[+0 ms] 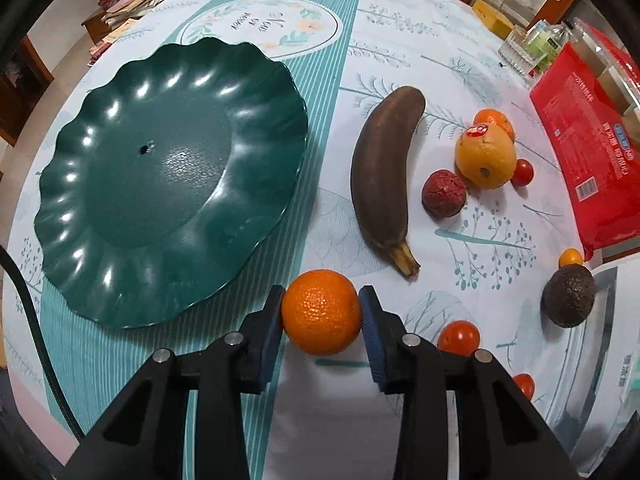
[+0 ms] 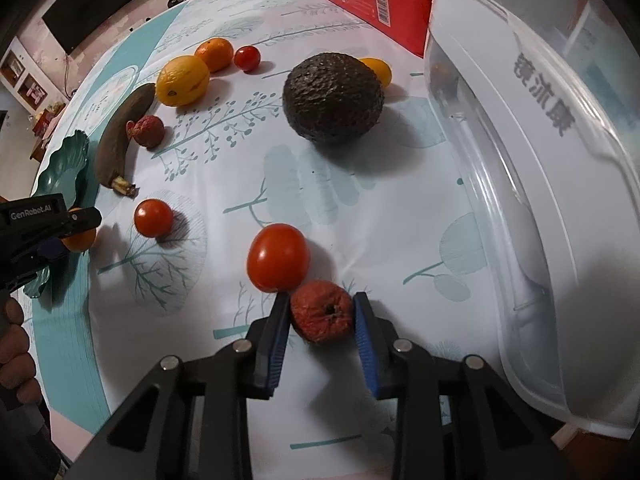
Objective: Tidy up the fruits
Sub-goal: 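Carry the orange with the left gripper while the right carries the red fruit onto the green plate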
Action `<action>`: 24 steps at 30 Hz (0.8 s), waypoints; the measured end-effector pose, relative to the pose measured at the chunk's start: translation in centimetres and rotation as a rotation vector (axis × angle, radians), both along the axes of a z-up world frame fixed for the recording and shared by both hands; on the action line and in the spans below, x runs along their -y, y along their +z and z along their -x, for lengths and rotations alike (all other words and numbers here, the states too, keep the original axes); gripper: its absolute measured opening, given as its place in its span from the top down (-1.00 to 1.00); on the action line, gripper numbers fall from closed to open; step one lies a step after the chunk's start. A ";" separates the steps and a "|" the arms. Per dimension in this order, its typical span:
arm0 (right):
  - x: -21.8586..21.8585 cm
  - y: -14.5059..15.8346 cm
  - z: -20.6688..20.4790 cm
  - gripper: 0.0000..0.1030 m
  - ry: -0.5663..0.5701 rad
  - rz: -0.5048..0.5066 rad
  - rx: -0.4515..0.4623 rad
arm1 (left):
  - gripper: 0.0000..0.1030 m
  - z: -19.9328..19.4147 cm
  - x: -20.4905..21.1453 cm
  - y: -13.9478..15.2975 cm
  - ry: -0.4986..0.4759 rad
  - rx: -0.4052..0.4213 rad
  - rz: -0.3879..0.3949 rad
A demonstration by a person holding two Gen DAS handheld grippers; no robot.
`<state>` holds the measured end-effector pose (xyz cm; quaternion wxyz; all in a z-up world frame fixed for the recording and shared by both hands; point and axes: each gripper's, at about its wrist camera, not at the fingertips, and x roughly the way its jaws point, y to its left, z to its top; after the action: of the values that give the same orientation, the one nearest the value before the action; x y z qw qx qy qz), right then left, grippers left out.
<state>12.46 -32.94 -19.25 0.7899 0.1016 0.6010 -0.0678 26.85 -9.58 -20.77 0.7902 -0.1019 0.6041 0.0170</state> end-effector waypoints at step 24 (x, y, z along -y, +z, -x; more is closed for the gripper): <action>-14.1 4.1 5.1 0.40 -0.036 -0.006 0.057 | 0.31 6.2 -15.0 6.7 -0.138 0.135 0.101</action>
<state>7.38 -18.80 -15.14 0.8051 0.1163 0.5765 -0.0773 20.68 5.39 -14.09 0.8222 -0.1009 0.5551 -0.0748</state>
